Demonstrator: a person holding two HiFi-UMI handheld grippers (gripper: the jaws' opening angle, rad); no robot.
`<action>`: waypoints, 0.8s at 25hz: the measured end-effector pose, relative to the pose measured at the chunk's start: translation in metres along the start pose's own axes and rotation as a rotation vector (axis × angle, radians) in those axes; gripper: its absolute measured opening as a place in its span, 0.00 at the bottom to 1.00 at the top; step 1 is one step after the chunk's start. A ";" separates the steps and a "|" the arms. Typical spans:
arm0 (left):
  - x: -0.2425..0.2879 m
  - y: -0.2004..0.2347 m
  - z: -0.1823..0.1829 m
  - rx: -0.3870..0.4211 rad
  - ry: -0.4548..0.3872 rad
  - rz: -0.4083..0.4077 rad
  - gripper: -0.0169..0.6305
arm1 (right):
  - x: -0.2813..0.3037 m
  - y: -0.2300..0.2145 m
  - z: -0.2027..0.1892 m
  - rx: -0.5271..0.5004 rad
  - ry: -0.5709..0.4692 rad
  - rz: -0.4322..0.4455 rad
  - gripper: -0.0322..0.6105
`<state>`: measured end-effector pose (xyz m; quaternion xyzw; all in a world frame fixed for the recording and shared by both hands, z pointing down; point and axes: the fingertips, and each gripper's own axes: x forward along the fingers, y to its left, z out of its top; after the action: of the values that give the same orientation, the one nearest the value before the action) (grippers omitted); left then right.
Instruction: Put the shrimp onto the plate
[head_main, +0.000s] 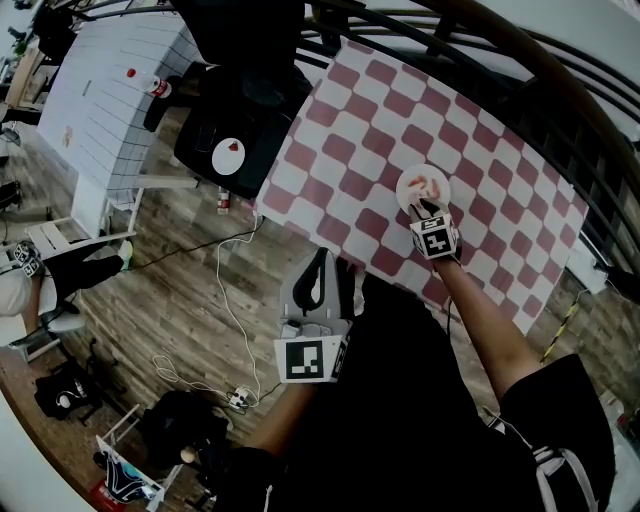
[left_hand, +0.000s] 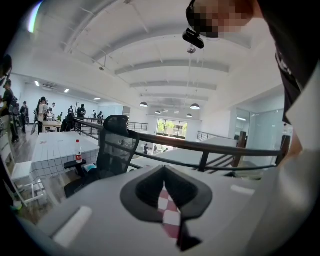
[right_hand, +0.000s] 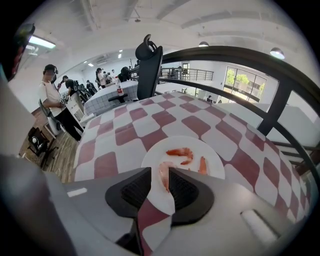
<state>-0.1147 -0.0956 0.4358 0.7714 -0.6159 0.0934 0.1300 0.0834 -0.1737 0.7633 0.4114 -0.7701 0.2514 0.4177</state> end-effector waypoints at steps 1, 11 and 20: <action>0.000 0.000 0.000 -0.001 -0.004 -0.005 0.04 | -0.007 0.002 0.004 0.015 -0.011 0.002 0.22; 0.008 -0.017 0.014 -0.019 -0.061 -0.121 0.04 | -0.121 0.013 0.050 0.197 -0.263 -0.074 0.12; 0.030 -0.061 0.026 0.013 -0.088 -0.334 0.04 | -0.228 0.018 0.080 0.290 -0.497 -0.150 0.05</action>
<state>-0.0494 -0.1189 0.4147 0.8673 -0.4834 0.0407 0.1115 0.1051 -0.1254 0.5266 0.5715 -0.7723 0.2187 0.1707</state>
